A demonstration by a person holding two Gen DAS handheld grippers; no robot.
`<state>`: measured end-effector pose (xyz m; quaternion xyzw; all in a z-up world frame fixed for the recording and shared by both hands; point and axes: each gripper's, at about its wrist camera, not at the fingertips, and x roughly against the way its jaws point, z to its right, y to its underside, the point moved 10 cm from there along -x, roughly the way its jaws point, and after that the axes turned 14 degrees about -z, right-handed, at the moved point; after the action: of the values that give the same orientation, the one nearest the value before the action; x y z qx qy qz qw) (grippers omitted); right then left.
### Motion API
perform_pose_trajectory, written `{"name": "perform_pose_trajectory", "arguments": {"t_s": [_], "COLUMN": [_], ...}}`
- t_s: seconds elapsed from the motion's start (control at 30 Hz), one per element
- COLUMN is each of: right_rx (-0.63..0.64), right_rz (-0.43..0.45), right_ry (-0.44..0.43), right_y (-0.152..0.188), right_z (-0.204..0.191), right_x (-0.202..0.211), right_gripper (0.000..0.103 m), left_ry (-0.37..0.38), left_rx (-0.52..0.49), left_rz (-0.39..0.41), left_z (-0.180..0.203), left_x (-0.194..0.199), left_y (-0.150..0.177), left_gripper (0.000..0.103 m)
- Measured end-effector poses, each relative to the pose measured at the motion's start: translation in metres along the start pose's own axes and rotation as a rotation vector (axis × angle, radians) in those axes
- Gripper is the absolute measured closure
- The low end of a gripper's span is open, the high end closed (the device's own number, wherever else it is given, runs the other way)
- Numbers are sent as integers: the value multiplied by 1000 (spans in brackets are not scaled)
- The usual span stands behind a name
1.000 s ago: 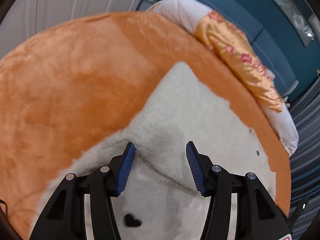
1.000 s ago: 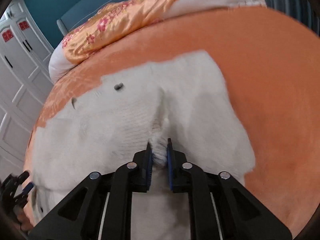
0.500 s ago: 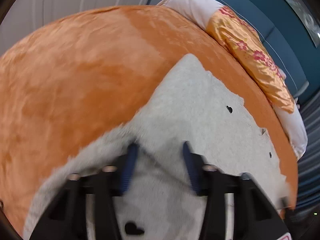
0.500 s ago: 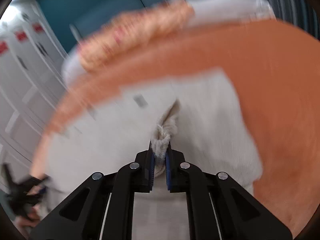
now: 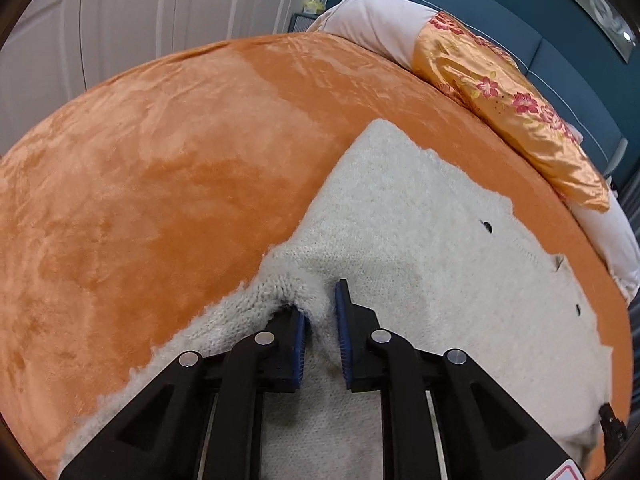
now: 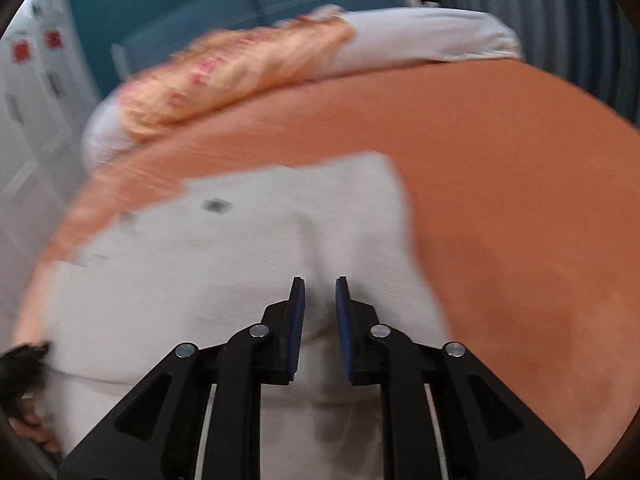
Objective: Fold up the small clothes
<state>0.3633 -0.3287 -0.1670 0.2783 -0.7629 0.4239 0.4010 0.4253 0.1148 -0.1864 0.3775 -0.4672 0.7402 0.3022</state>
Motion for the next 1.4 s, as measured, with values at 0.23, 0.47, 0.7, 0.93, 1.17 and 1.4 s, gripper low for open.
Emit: {"name": "perform_pose_trajectory", "arguments": {"t_s": [0.23,0.47,0.7,0.93,1.17,1.4], "right_rx": [175,34,-6,120,195,53], "right_rz": [26,-12,46,30,-12,-258], "right_ry": [-164,-6,27,-27,-144,-45], "right_y": [22,15,70,179,252,277], "right_z": [-66,9,70,66,49,66], "right_x": [27,10,107,181,257,173], "right_gripper": [87,92,91,70,49,42], "left_ry": [-40,-28,-34,-33,-5,11], "left_rx": [-24,-48,-112,-194,-179,-84], "left_rz": [28,16,35,-31,-106,-189], "left_z": [1,-5,-24,-74,-123,-125], "left_x": [-1,3,55,122,184,153], "left_y": [3,3,34,104,185,215], "left_gripper": [86,82,83,67,54,41]}}
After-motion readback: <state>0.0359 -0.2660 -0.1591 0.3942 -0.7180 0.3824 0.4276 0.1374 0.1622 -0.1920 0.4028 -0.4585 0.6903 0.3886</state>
